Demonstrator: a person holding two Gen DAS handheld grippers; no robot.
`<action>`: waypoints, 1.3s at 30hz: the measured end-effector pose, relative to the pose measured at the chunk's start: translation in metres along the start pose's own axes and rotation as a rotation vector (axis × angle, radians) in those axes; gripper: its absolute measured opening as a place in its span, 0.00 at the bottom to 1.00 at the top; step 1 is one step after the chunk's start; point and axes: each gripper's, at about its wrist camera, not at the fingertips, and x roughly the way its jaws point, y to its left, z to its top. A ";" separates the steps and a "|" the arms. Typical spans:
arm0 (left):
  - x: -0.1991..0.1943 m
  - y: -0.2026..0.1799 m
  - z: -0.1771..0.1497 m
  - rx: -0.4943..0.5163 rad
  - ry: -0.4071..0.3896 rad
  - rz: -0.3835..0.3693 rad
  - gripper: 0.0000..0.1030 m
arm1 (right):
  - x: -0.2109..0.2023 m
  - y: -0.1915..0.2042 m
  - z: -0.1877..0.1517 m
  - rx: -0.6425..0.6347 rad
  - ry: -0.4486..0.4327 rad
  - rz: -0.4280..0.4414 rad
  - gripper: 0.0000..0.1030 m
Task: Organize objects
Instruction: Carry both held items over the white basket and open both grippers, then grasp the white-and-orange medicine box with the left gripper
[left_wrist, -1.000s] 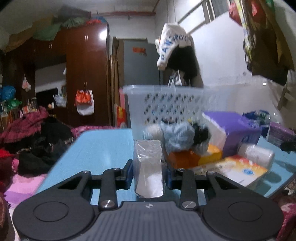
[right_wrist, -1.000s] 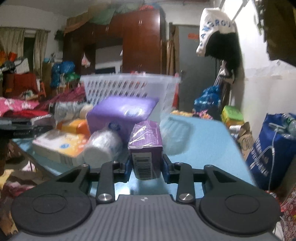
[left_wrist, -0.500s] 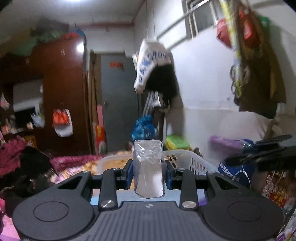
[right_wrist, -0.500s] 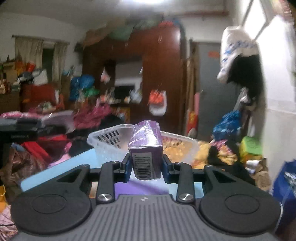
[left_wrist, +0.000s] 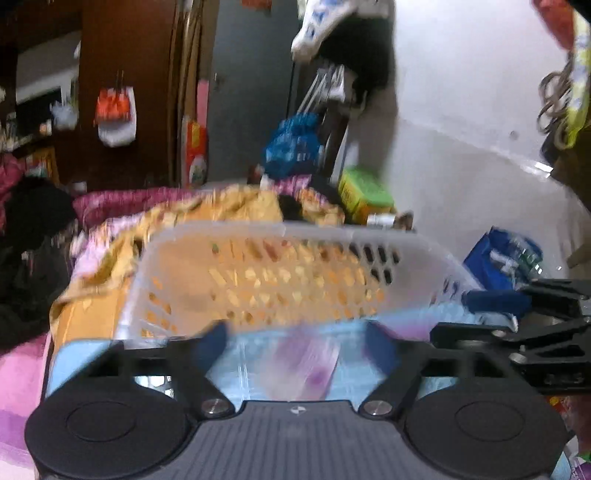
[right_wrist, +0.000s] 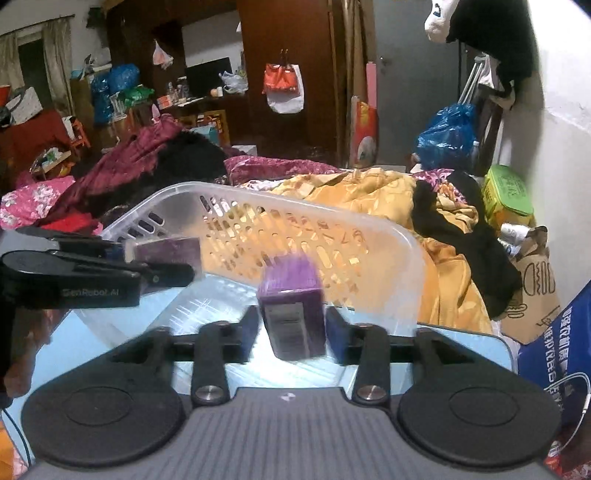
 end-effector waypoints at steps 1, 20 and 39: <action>-0.009 -0.002 0.001 0.005 -0.029 0.006 0.87 | -0.011 0.001 -0.001 -0.003 -0.043 0.005 0.80; -0.152 -0.022 -0.171 0.057 -0.203 -0.057 0.87 | -0.130 0.012 -0.201 0.043 -0.335 0.103 1.00; -0.123 -0.027 -0.251 0.148 -0.192 -0.167 0.87 | -0.074 0.062 -0.225 -0.148 -0.298 0.213 0.47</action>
